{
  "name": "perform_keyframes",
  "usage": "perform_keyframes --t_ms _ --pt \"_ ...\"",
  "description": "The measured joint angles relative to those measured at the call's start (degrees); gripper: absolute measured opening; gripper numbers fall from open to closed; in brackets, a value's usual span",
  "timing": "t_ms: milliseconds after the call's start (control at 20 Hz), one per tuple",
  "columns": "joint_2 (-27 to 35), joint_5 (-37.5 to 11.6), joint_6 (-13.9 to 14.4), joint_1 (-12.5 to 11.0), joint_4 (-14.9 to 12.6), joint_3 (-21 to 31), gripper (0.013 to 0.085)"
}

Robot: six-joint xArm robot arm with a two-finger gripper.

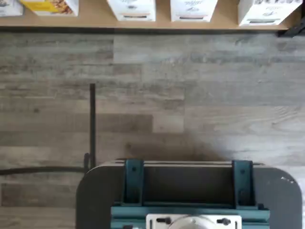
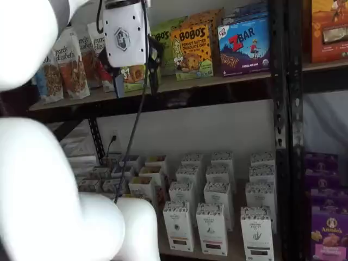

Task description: Pick up the white box with a green strip in the middle, on the bottom shelf, the sixth box from the left

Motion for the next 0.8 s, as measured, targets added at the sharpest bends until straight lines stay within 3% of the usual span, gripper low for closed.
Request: perform_keyframes --t_ms 300,500,800 --pt "-2.91 -7.83 -2.35 -1.63 -1.60 7.89 0.0850" --pt "-5.48 -14.59 -5.35 -4.71 0.15 15.02 0.0850" --pt "-8.27 -23.86 -5.88 -4.82 -3.71 25.16 0.0850"
